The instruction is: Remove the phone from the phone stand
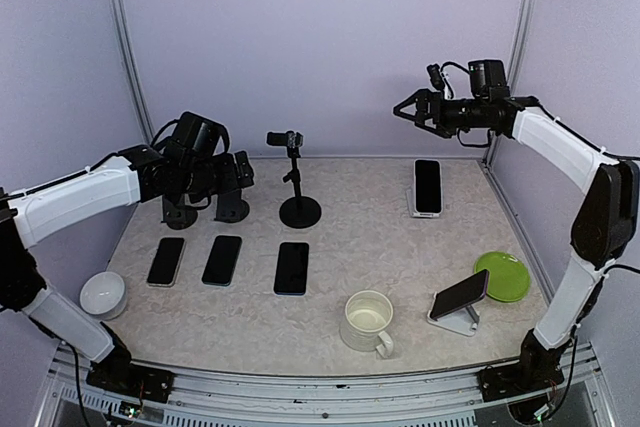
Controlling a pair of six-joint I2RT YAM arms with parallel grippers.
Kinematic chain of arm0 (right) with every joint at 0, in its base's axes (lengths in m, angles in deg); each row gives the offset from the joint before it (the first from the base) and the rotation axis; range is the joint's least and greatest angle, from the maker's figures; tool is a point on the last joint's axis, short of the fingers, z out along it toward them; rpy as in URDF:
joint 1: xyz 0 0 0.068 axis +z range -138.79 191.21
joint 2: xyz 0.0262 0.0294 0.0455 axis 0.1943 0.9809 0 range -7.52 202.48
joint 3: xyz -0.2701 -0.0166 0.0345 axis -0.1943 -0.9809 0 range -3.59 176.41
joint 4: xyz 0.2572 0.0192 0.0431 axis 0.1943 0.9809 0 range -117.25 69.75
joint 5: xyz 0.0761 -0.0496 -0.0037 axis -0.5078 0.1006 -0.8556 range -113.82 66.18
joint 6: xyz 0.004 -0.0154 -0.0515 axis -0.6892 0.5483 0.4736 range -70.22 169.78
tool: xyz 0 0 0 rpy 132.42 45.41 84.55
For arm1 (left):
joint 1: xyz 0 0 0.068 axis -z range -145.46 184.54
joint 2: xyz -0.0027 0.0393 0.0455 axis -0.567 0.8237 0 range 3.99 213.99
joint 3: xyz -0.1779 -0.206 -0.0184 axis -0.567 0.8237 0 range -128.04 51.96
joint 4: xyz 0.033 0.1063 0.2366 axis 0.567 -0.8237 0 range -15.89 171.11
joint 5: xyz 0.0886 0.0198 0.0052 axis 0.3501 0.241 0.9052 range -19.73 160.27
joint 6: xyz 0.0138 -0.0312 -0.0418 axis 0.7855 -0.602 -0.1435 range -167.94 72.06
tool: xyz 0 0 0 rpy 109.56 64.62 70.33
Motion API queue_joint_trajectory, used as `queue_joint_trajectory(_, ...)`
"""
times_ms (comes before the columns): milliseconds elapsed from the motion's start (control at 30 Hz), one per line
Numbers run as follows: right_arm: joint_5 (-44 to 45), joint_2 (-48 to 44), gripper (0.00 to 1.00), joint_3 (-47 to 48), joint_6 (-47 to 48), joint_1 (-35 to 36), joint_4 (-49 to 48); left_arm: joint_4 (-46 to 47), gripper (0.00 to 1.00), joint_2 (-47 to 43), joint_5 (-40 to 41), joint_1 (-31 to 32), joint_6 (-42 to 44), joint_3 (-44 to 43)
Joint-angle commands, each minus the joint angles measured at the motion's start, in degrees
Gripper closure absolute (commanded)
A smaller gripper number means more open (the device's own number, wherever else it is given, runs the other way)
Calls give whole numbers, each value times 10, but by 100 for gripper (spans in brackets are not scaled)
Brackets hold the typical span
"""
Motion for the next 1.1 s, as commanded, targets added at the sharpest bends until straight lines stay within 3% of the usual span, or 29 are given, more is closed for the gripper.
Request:
queue_joint_trajectory(0, 82, -26, 0, -35, 55, -27, 87, 9, 1, -16, 14, -6, 15, -11)
queue_joint_trajectory(200, 116, -48, 0, -101, 70, -80, 102, 7, 1, -21, 20, -10, 18, -10)
queue_joint_trajectory(433, 72, -39, 0, -158, 67, -124, 76, 13, 1, -18, 11, -16, 25, -7)
queue_joint_trajectory(733, 149, 5, 0, -138, 34, -92, 92, 16, 1, 1, 9, -23, 25, -16)
queue_joint_trajectory(1067, 272, 99, 0, -39, 43, -40, 155, 16, 1, 4, 11, -29, 24, -27)
